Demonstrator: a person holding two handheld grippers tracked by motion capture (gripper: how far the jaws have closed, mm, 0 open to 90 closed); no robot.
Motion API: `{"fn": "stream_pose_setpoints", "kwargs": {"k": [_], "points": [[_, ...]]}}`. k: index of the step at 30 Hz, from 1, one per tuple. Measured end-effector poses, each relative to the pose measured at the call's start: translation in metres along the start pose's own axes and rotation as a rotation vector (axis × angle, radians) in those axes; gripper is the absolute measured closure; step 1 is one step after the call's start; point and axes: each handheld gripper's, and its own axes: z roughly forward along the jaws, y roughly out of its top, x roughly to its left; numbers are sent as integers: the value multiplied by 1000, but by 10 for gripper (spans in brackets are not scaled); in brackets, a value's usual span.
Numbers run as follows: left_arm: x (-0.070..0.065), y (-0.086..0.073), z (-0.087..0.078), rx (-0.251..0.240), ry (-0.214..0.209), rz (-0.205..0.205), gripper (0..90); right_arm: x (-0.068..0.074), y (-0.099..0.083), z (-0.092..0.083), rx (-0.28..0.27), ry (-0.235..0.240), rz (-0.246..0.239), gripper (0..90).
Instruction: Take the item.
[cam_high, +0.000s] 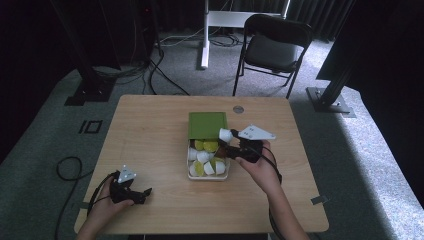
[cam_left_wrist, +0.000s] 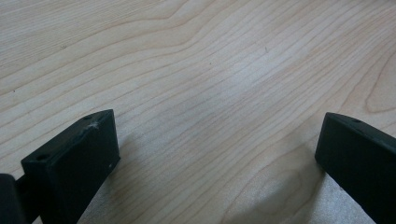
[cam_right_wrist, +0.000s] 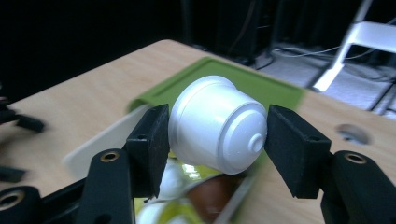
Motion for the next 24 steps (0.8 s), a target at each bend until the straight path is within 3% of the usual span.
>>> {"fn": "stream_pose_setpoints", "kwargs": {"k": [9, 14, 16, 24], "points": [[0, 0, 0, 2, 0, 2, 6, -42, -7, -2, -22, -115, 36, 409], [0, 0, 0, 1, -1, 0, 6, -60, -17, 4, 2, -179, 47, 409], [0, 0, 0, 1, -1, 0, 6, -73, -27, 10, 10, -211, 79, 409], [0, 0, 0, 2, -1, 0, 6, -98, -54, 30, 26, -200, 149, 409]]}}
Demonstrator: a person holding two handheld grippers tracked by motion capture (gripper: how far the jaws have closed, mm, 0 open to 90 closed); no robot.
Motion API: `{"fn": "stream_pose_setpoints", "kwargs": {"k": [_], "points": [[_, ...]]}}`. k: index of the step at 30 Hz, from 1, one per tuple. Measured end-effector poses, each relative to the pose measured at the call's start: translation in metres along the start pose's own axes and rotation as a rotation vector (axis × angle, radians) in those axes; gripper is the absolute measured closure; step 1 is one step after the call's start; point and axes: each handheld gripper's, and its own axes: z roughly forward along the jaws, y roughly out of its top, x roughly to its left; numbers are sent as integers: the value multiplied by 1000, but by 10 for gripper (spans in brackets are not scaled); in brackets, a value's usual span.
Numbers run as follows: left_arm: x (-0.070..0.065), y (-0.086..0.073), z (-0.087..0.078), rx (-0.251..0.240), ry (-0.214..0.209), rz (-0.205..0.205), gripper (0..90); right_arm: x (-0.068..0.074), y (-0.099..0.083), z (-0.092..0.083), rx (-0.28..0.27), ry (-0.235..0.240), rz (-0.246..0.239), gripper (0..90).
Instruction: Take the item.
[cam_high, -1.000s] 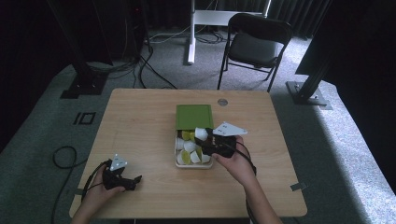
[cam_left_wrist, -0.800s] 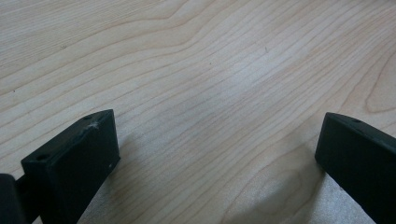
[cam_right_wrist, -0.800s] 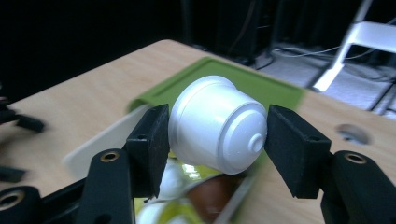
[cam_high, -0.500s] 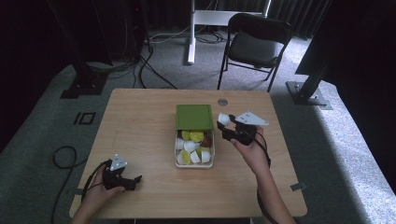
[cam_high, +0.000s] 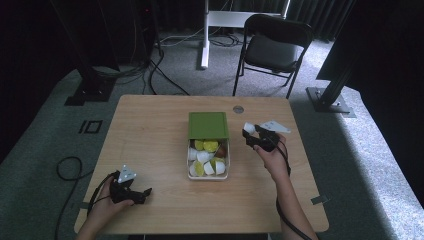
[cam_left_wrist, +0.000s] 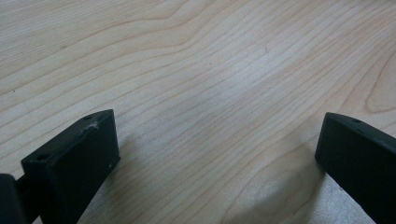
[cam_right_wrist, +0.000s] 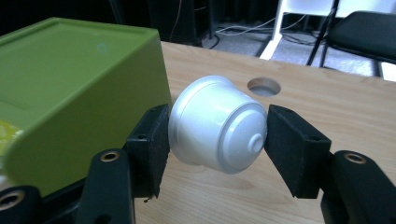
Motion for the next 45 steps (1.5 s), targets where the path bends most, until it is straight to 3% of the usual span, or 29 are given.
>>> {"fn": "stream_pose_setpoints", "kwargs": {"k": [2, 7, 13, 21, 29, 35, 45], "points": [[0, 0, 0, 0, 0, 0, 6, -4, -6, 7, 0, 23, 23, 409], [0, 0, 0, 0, 0, 0, 6, -13, -19, 24, 50, -10, 33, 409], [0, 0, 0, 0, 0, 0, 6, -22, -29, 37, 72, -22, 65, 409], [0, 0, 0, 0, 0, 0, 6, -26, -38, 48, 103, 7, 91, 409], [0, 0, 0, 0, 0, 0, 6, -28, -47, 52, 122, 6, 102, 408], [0, 0, 0, 0, 0, 0, 6, -30, -49, 47, 133, -8, 80, 404], [0, 0, 0, 0, 0, 0, 6, -36, -54, 39, 150, -29, 89, 364]]}}
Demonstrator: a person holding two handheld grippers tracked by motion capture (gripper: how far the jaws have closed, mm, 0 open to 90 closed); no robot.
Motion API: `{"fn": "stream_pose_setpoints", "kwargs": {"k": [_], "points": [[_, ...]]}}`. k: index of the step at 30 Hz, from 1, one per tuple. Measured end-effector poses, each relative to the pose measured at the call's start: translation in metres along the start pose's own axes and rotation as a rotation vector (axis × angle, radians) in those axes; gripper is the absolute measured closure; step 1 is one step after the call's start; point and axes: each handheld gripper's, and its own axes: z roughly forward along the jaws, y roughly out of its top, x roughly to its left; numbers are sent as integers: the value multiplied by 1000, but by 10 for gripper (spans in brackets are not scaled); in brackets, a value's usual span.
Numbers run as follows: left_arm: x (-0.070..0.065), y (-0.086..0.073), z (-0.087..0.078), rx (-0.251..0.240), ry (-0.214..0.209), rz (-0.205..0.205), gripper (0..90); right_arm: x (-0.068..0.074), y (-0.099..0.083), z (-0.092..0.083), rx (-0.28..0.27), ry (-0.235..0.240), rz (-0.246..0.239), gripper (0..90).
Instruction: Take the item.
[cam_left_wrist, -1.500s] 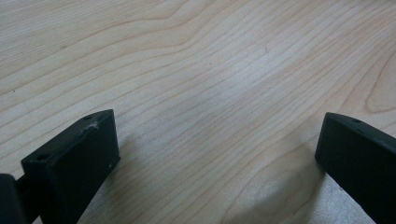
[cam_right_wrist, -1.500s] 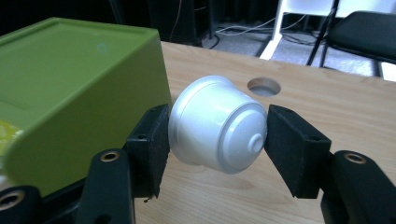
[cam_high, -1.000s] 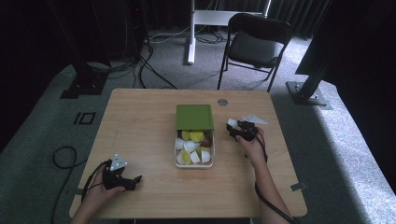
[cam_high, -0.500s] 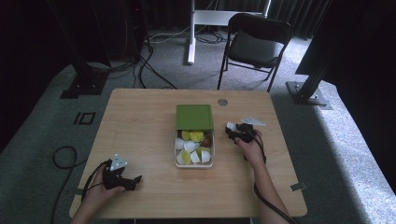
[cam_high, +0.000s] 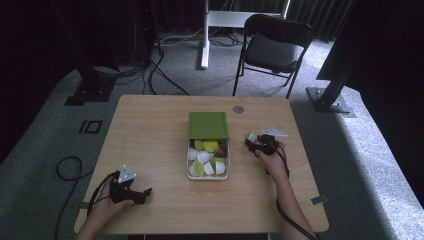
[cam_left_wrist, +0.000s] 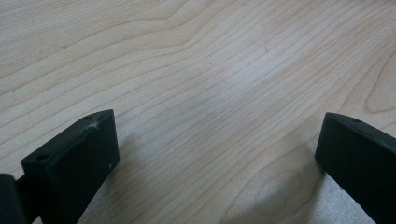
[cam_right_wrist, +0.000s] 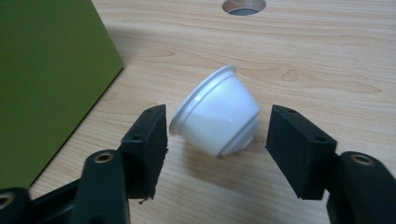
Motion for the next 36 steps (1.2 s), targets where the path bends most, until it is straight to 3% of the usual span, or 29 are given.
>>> {"fn": "stream_pose_setpoints", "kwargs": {"k": [11, 15, 18, 21, 24, 28, 34, 36], "points": [[0, 0, 0, 0, 0, 0, 6, 3, -9, -31, -12, 24, -35, 259], [0, 0, 0, -1, 0, 0, 6, 6, -13, -46, -21, 58, -48, 191], [0, 0, 0, 0, 0, 0, 6, 7, -17, -56, -20, 113, -36, 170], [0, 0, 0, 0, 0, 0, 6, 9, -23, -63, -1, 124, -106, 162], [0, 0, 0, 0, 0, 0, 6, 9, -30, -69, 52, 157, -193, 163], [0, 0, 0, 0, 0, 0, 6, 9, -38, -74, 87, 181, -232, 163], [0, 0, 0, 0, 0, 0, 6, 11, -50, -80, 112, 283, -261, 166], [0, 0, 0, 0, 0, 0, 6, 12, -53, -82, 134, 314, -297, 195]]}}
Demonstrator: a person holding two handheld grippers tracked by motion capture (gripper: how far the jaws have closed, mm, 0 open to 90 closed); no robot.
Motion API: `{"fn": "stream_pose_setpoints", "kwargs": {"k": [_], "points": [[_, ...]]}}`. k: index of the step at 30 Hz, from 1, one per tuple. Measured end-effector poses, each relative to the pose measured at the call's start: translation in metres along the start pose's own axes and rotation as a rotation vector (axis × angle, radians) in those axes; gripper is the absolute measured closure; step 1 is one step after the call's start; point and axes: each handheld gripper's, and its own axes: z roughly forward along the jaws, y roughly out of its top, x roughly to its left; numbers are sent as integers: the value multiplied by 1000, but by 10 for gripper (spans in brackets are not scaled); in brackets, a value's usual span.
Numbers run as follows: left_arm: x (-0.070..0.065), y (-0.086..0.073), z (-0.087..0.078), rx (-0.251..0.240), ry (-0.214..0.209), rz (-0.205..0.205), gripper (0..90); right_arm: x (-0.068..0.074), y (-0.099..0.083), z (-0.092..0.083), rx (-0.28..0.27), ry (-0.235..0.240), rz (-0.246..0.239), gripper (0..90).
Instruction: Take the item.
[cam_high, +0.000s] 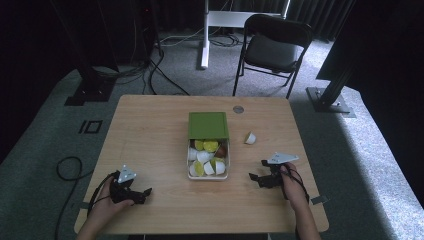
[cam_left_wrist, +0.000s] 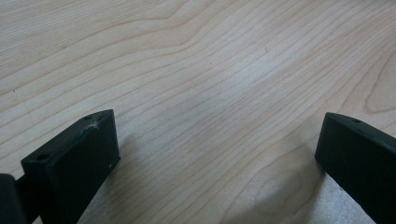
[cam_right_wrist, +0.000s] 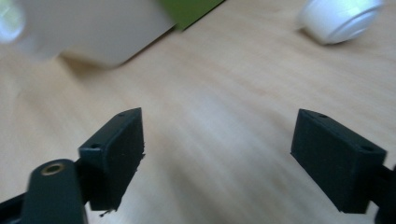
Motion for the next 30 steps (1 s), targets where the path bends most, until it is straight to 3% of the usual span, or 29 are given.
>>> {"fn": "stream_pose_setpoints", "kwargs": {"k": [6, 10, 14, 19, 24, 30], "points": [[0, 0, 0, 0, 0, 0, 6, 3, -8, -8, -21, 10, -40, 198], [0, 0, 0, 0, 0, 0, 6, 5, -13, -12, -4, 19, -79, 189], [0, 0, 0, 0, 0, 0, 6, 8, -18, -12, 19, 74, -114, 188], [0, 0, 0, -1, 0, 0, 6, 16, -22, -11, 62, 147, -206, 188], [0, 0, 0, 0, 0, 0, 6, 20, -25, -13, 53, 197, -231, 186], [0, 0, 0, 0, 0, 0, 6, 20, -30, -15, 71, 199, -259, 171]]}}
